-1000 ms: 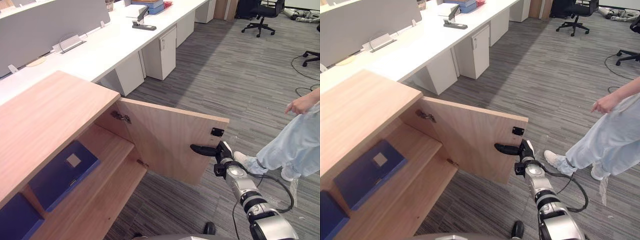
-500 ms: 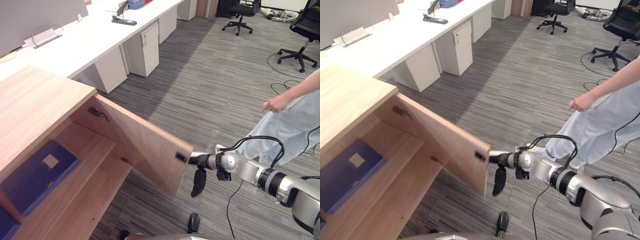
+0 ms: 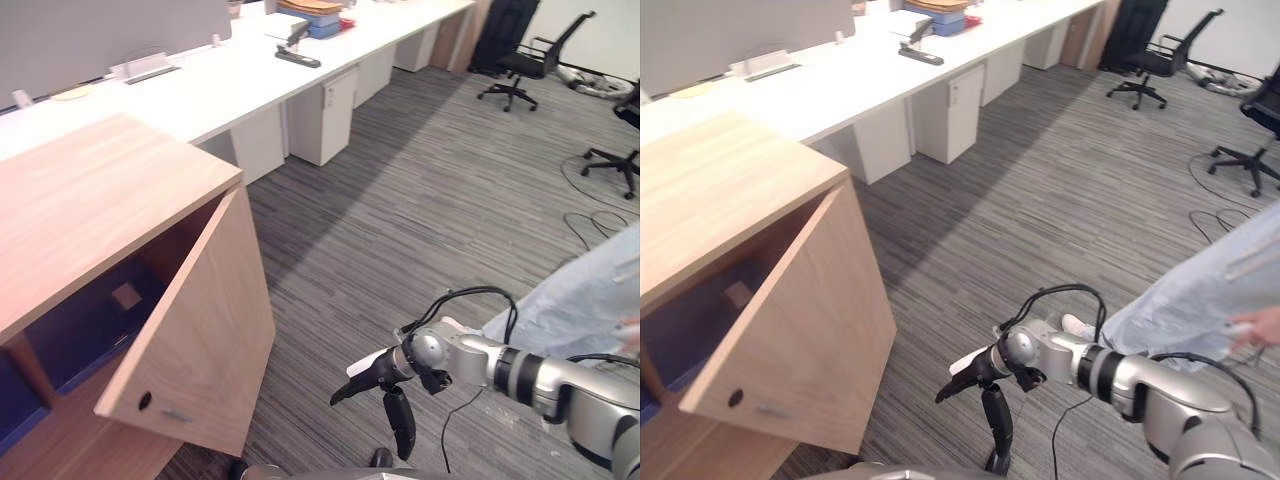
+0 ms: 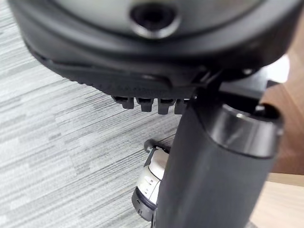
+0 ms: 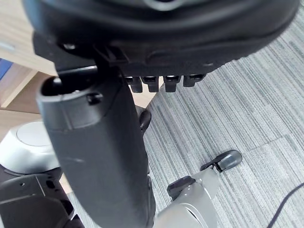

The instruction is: Walk over to the cabinet, pick up the folder, carry it to the office cabinet, place the folder inside the office cabinet, then close the office cabinet door

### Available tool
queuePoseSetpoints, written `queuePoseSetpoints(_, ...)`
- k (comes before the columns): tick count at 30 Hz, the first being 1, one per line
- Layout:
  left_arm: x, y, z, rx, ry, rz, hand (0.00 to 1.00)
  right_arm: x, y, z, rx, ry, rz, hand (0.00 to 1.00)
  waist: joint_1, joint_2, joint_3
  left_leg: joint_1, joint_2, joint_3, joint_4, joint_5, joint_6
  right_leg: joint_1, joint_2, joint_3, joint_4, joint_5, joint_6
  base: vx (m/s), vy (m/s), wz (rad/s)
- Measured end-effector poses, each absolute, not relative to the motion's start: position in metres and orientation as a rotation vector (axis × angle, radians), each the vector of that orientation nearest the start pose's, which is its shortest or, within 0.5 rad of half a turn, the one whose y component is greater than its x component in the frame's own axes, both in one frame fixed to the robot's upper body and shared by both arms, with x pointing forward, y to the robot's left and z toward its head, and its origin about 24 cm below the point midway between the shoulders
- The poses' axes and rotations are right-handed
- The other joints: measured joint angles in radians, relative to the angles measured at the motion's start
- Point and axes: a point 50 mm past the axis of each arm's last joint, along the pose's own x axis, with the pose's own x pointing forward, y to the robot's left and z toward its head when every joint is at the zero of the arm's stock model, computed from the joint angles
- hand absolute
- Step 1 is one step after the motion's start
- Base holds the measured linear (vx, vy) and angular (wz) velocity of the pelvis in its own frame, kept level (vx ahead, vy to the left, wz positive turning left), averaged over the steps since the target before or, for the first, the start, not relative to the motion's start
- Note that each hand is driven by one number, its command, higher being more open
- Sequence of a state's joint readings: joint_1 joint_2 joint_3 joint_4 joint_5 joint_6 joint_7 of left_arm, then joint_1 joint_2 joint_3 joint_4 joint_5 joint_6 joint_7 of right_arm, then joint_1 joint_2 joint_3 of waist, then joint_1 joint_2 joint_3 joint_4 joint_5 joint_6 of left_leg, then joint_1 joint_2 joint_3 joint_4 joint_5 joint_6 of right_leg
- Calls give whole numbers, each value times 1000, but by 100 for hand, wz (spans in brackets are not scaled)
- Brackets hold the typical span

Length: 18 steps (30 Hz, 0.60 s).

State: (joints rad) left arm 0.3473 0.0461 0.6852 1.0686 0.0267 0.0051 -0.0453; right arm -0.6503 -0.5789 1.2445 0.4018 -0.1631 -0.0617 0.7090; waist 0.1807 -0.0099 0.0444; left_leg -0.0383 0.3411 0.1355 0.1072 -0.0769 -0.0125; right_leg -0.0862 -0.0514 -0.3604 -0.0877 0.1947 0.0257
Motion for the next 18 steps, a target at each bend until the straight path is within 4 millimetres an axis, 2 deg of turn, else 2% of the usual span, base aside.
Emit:
queuePoseSetpoints(3, -49, 239, -162, -382, 1255, 871, 100, 242, -61, -39, -1235, 410, 1603, 100, 44, 5, 11, -7, -11, -72, -16, -1, 27, 32, -8, -61, -1, -17, 4, 18, 21, 53)
queuePoseSetpoints(4, -48, 238, -162, -388, 1253, 874, 100, 242, -58, -40, -1231, 407, 1595, 100, 48, 5, 11, -9, -13, -77, -17, -1, 30, 34, -9, -66, -1, -18, 5, 26, 27, 49)
queuePoseSetpoints(6, -44, 225, -166, -437, 1246, 878, 100, 249, -41, -47, -1143, 405, 1487, 100, 81, 12, 23, -28, -31, -123, -8, 3, 45, 51, -25, -105, 3, -25, 14, 35, 40, 51)
queuePoseSetpoints(7, -41, 221, -167, -446, 1245, 874, 100, 251, -40, -49, -1108, 419, 1443, 100, 82, 20, 33, -37, -39, -136, 0, 5, 59, 59, -33, -124, 3, -28, 18, 23, 53, 88)
queuePoseSetpoints(8, -32, 214, -169, -463, 1239, 855, 100, 255, -42, -55, -1041, 459, 1352, 100, 87, 18, 45, -66, -66, -169, 17, 15, 104, 74, -60, -170, 6, -34, 28, 22, 89, 130)
queuePoseSetpoints(9, -21, 207, -171, -481, 1229, 829, 100, 259, -52, -64, -972, 519, 1228, 100, 86, 23, 60, -101, -98, -178, 40, 40, 146, 85, -99, -230, 28, -49, 49, 31, 110, 164)
queuePoseSetpoints(11, -11, 199, -173, -489, 1223, 794, 100, 259, -73, -79, -877, 622, 1057, 100, 88, 34, 81, -124, -126, -150, 65, 53, 154, 113, -147, -307, 57, -69, 76, 66, 123, 135)
queuePoseSetpoints(12, -11, 197, -173, -496, 1227, 792, 100, 256, -83, -87, -848, 681, 975, 100, 94, 39, 84, -120, -131, -136, 57, 54, 126, 130, -165, -332, 69, -76, 89, 136, 154, 98)
queuePoseSetpoints(14, -11, 198, -173, -480, 1233, 797, 100, 237, -103, -109, -637, 824, 734, 100, 98, 39, 85, -114, -147, -138, 33, 83, -74, 180, -194, -392, 56, -72, 122, 198, 172, 87)
queuePoseSetpoints(15, -11, 198, -173, -475, 1237, 795, 100, 230, -110, -115, -570, 859, 667, 100, 95, 33, 82, -116, -166, -152, 21, 90, -92, 189, -210, -412, 56, -71, 131, 240, 174, 98)
queuePoseSetpoints(16, -9, 198, -173, -466, 1238, 775, 100, 210, -125, -129, -422, 940, 516, 100, 94, 20, 77, -117, -217, -184, -4, 100, -91, 211, -251, -462, 56, -71, 151, 267, 189, 115)
queuePoseSetpoints(18, -6, 201, -172, -431, 1241, 743, 100, 169, -152, -149, -254, 1084, 309, 100, 84, 10, 67, -106, -305, -249, -31, 111, -72, 262, -329, -541, 92, -82, 169, 289, 202, 146)
